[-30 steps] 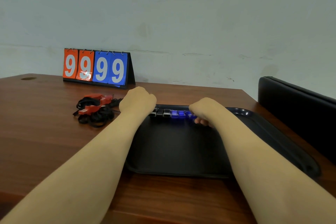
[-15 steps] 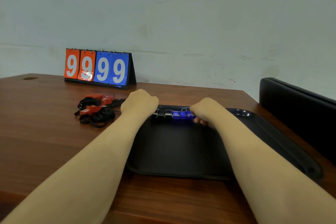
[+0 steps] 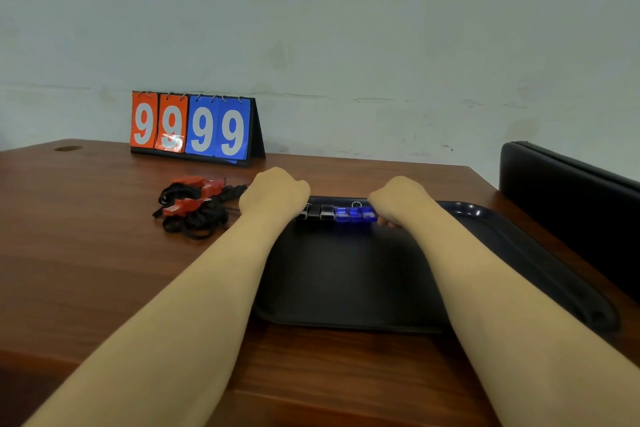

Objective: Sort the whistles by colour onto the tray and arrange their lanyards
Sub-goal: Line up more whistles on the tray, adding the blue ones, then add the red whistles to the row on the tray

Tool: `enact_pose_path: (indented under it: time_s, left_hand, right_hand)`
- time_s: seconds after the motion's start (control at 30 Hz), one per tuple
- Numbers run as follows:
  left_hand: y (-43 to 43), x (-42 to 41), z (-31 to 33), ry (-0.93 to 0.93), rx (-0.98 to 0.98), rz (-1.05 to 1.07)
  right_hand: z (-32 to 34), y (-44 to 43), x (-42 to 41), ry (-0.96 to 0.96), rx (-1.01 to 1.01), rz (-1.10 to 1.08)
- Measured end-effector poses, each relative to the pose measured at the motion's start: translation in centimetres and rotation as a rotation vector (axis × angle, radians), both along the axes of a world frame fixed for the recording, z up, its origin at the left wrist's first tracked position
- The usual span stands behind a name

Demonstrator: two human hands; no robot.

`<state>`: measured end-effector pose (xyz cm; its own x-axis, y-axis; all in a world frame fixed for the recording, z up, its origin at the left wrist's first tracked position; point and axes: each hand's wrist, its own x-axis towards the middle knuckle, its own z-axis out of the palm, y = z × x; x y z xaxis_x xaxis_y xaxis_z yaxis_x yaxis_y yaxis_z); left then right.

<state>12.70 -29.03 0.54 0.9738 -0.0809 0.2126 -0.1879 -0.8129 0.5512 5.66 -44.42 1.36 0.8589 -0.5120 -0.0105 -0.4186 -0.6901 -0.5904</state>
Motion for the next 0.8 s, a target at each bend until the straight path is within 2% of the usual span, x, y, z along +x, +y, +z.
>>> enact_pose_path:
  time_s: [0.07,0.13,0.27,0.37,0.5,0.57,0.63,0.8]
  left_hand:
    - [0.0,-0.2,0.0,-0.013,-0.032,-0.008]
    - [0.0,-0.6,-0.1,0.002,-0.063,-0.023]
    - [1.1,-0.3,1.1,-0.007,-0.115,-0.053]
    - [4.2,0.7,2.3,-0.133,-0.022,-0.026]
    - [10.0,2.4,0.5,-0.375,0.088,0.169]
    - [12.0,3.1,-1.1,-0.323,0.029,0.247]
    - [12.8,3.8,-2.0,-0.171,-0.013,0.276]
    - [12.9,5.5,-2.6,-0.037,0.098,0.22]
  right_hand:
    - [0.6,0.4,-0.4,0.027,-0.108,-0.016]
    - [1.2,0.8,-1.0,-0.046,-0.195,0.012]
    - [2.1,1.9,-2.1,-0.182,-0.326,0.209]
    - [3.0,3.5,-1.9,-0.131,-0.385,0.369]
    - [3.6,6.9,0.5,-0.04,-0.511,0.503]
    - [3.7,9.1,2.4,-0.034,-0.549,0.549]
    - [3.6,11.4,4.5,-0.052,-0.558,0.554]
    - [1.8,16.4,9.3,-0.049,-0.538,0.59]
